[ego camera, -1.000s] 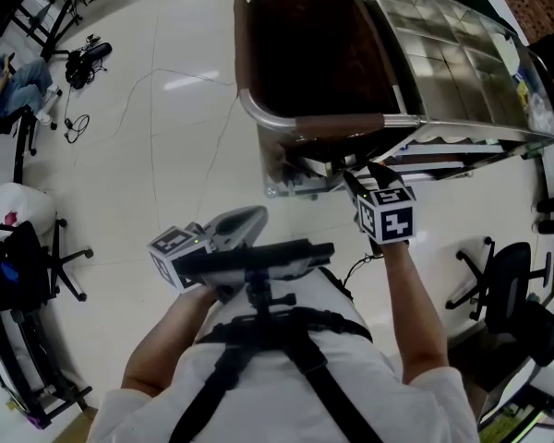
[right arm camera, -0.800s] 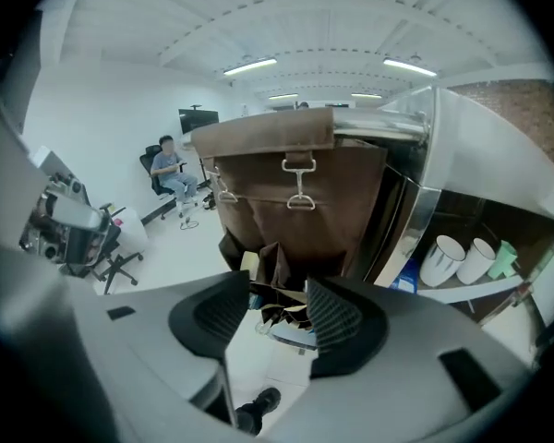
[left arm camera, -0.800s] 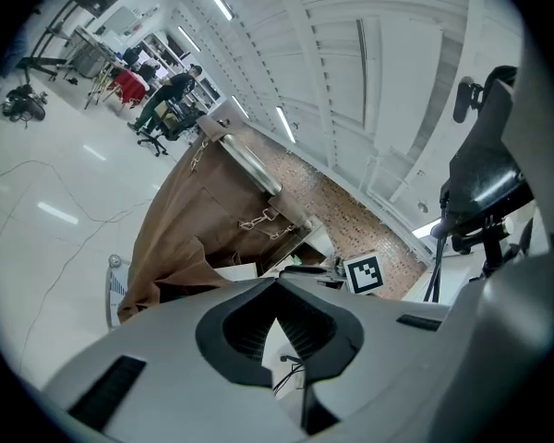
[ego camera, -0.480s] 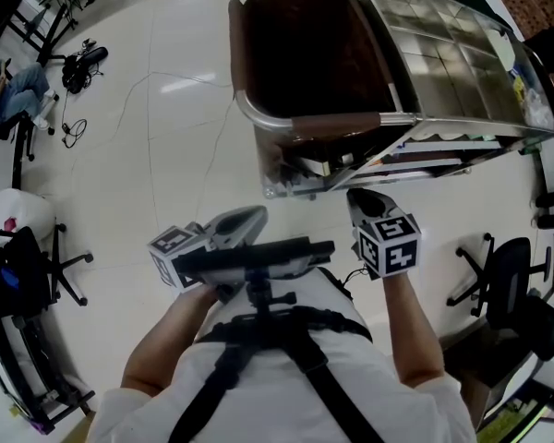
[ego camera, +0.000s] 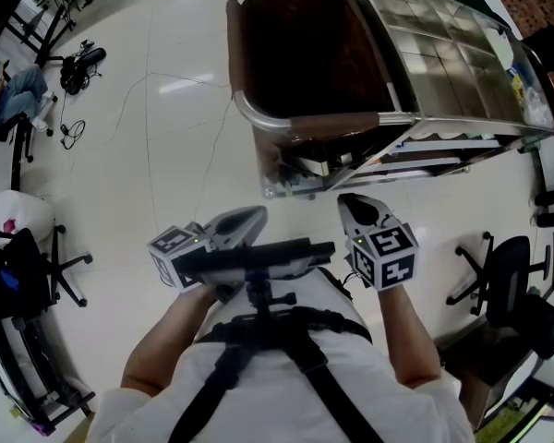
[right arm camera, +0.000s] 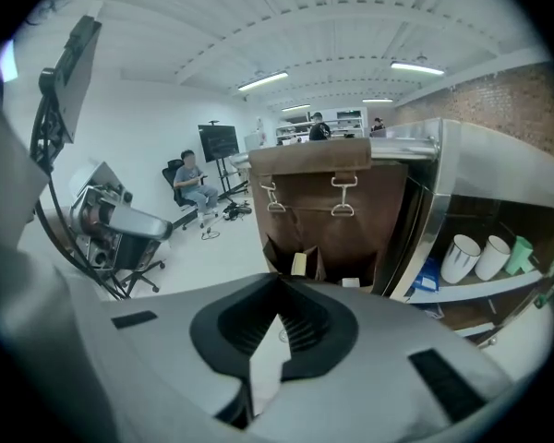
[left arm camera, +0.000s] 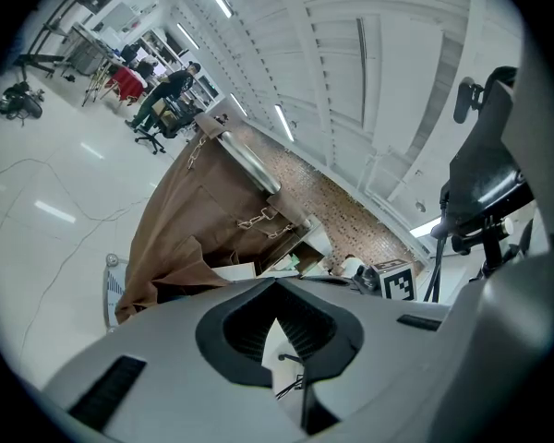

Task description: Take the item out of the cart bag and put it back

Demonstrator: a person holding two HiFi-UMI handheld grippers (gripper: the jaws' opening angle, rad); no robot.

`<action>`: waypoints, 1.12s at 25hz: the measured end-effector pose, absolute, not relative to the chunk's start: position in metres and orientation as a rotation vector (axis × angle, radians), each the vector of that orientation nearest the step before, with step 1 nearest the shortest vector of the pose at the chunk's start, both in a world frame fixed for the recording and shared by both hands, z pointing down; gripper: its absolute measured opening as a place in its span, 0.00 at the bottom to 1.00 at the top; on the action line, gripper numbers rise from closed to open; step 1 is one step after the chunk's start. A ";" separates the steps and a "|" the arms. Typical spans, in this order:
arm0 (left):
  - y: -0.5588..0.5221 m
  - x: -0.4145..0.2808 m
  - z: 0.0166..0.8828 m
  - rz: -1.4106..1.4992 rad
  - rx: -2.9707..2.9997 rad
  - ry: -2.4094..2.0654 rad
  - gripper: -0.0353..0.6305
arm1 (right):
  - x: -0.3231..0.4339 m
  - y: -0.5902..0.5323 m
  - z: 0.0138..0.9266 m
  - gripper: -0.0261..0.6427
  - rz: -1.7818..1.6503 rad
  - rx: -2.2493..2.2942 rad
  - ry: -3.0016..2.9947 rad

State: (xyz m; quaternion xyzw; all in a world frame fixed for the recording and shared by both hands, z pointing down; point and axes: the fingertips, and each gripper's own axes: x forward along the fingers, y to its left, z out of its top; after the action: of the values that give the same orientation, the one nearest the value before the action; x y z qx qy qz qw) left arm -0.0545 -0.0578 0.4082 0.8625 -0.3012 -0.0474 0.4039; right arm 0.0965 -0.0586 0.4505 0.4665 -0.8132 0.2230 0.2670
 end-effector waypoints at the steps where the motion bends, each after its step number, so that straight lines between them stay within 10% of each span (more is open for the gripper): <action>1: -0.058 -0.055 0.408 -0.122 2.177 -0.762 0.06 | 0.095 -0.059 0.447 0.04 0.593 1.261 -2.204; 28: -0.057 -0.055 0.409 -0.124 2.176 -0.768 0.06 | 0.070 -0.050 0.399 0.04 0.548 1.306 -2.351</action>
State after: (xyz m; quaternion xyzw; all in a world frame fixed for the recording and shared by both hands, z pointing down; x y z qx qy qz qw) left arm -0.0548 -0.0569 0.4094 0.8617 -0.3040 -0.0490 0.4034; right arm 0.0700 -0.0496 0.3992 0.4664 -0.8398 0.1957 0.1972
